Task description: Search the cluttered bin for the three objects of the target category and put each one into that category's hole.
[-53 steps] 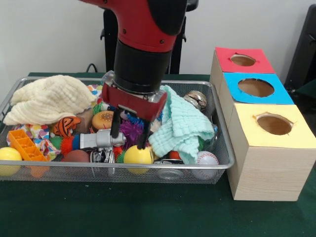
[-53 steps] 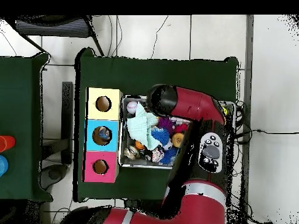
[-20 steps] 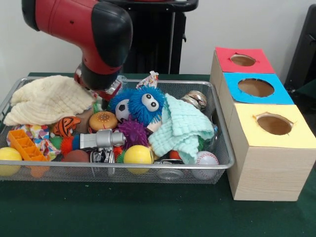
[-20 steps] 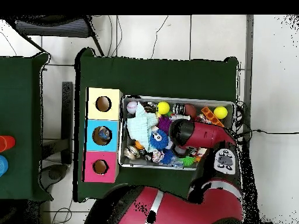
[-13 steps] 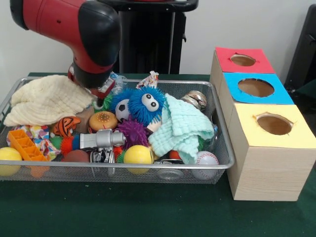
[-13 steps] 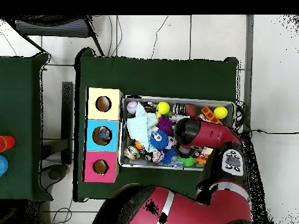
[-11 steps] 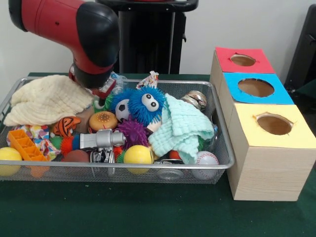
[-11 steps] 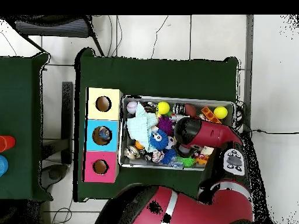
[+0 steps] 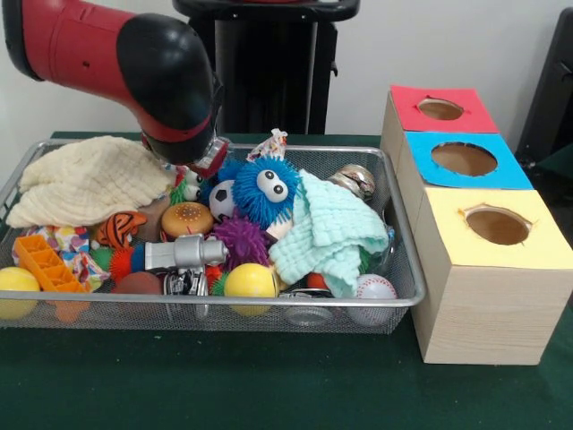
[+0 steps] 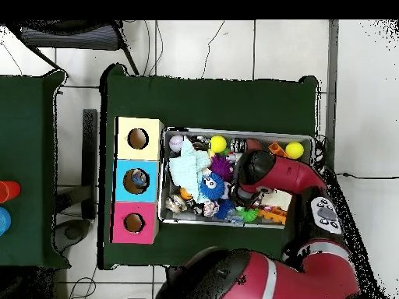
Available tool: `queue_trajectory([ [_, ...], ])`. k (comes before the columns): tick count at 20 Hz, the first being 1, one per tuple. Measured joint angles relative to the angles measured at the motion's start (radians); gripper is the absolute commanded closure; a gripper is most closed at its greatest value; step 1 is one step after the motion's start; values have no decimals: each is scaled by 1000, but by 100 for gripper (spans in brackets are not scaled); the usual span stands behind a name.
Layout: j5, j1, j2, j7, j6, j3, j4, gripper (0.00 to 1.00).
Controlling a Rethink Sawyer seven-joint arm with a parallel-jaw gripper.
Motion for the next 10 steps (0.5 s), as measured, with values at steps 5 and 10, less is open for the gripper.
queue_trajectory([
  [5,4,-66,-14,0,2,80,2,0],
  [10,2,-116,-28,0,9,131,8,0],
])
